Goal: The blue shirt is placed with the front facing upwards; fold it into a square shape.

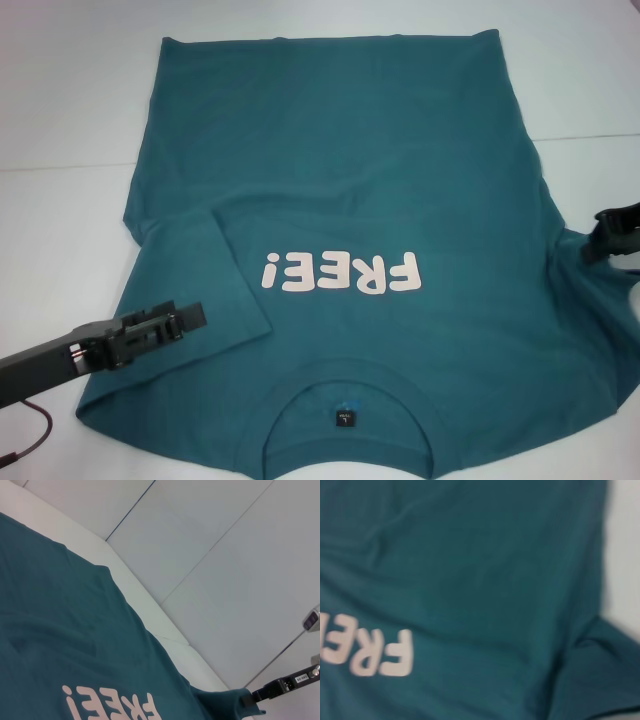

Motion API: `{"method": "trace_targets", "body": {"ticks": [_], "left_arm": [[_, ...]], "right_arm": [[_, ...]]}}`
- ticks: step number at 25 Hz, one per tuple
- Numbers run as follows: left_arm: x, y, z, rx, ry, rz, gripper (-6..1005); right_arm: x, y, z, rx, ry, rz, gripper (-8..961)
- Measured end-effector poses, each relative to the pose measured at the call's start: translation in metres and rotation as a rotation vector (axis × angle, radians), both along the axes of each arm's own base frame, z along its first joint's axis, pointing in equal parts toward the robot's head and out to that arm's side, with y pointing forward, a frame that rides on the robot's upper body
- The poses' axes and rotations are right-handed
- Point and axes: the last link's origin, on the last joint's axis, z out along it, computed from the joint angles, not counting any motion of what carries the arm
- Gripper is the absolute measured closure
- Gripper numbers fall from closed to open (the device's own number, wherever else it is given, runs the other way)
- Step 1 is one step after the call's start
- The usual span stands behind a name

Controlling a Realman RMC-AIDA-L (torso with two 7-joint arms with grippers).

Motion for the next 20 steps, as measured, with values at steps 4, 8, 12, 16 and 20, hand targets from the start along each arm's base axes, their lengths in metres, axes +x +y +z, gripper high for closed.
{"method": "trace_targets", "body": {"ticks": [4, 8, 12, 16, 20], "left_arm": [[0.001, 0.000, 0.000, 0.000, -0.001, -0.001, 234], [0.001, 0.001, 0.001, 0.008, -0.006, 0.002, 234], [0.000, 0.002, 0.001, 0.013, -0.007, 0.007, 234], [0.001, 0.002, 0.000, 0.018, -0.021, 0.013, 234], [-0.001, 0.002, 0.001, 0.025, -0.027, 0.020, 234]], "right_arm": [[-0.006, 0.000, -0.012, -0.016, 0.025, 0.015, 933], [-0.009, -0.001, -0.022, -0.021, 0.050, 0.017, 932], [-0.016, -0.001, -0.029, -0.019, 0.091, 0.024, 932], [-0.019, 0.003, -0.030, 0.006, 0.108, 0.027, 931], [-0.021, 0.006, -0.030, 0.028, 0.118, 0.032, 931]]}}
